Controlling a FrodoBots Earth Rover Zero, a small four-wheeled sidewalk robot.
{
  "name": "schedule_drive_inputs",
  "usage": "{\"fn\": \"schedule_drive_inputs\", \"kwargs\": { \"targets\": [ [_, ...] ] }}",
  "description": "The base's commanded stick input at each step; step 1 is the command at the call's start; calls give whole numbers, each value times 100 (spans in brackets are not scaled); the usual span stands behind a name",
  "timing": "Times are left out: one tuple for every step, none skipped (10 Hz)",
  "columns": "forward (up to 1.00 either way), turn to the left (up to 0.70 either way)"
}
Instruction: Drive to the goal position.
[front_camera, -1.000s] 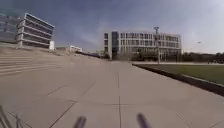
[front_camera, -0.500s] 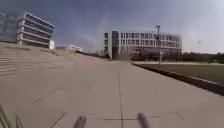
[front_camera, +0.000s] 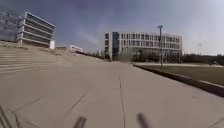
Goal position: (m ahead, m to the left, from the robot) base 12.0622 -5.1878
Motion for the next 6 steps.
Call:
{"fn": "schedule_drive_inputs", "kwargs": {
  "targets": [
    [70,0],
    [70,0],
    [70,0],
    [70,0],
    [70,0],
    [70,0]
  ]
}}
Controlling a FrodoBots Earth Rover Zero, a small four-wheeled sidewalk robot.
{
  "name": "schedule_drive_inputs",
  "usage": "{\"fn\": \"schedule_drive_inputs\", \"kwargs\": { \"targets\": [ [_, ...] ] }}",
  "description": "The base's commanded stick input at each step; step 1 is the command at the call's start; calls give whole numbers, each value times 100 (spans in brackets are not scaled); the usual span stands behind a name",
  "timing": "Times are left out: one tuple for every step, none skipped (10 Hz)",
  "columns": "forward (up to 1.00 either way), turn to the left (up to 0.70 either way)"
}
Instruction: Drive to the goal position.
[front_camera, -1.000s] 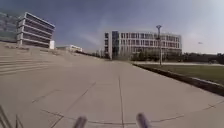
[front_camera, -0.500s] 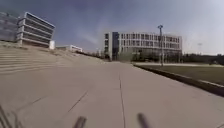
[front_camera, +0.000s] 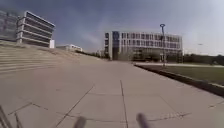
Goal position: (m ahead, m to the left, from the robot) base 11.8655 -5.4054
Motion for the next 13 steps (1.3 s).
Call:
{"fn": "schedule_drive_inputs", "kwargs": {
  "targets": [
    [70,0],
    [70,0],
    [70,0],
    [70,0],
    [70,0],
    [70,0],
    [70,0],
    [70,0],
    [70,0],
    [70,0],
    [70,0],
    [70,0],
    [70,0]
  ]
}}
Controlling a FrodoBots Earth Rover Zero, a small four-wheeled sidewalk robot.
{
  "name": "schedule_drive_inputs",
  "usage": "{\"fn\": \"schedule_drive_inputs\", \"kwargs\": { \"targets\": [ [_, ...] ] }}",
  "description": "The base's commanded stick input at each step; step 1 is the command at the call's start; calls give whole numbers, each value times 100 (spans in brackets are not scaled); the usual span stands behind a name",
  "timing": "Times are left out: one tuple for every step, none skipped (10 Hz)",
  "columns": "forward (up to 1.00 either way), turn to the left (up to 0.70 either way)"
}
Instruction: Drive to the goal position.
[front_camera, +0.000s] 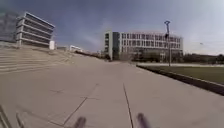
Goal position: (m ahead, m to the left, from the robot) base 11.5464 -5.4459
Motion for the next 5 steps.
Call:
{"fn": "schedule_drive_inputs", "kwargs": {
  "targets": [
    [70,0],
    [70,0],
    [70,0],
    [70,0],
    [70,0]
  ]
}}
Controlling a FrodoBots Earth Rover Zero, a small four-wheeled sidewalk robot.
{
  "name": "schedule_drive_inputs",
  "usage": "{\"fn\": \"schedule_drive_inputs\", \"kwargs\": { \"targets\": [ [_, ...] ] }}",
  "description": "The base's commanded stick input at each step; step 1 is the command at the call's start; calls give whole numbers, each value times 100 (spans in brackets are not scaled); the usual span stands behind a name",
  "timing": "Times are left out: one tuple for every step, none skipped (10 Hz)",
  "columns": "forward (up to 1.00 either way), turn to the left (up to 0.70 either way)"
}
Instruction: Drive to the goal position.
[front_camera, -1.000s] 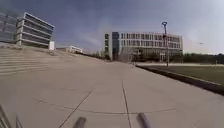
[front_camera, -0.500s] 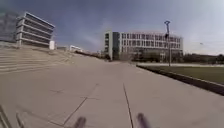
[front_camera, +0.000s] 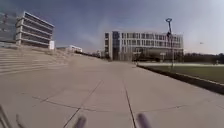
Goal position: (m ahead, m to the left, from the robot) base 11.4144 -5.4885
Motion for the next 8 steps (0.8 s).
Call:
{"fn": "schedule_drive_inputs", "kwargs": {
  "targets": [
    [70,0],
    [70,0],
    [70,0],
    [70,0],
    [70,0],
    [70,0],
    [70,0],
    [70,0]
  ]
}}
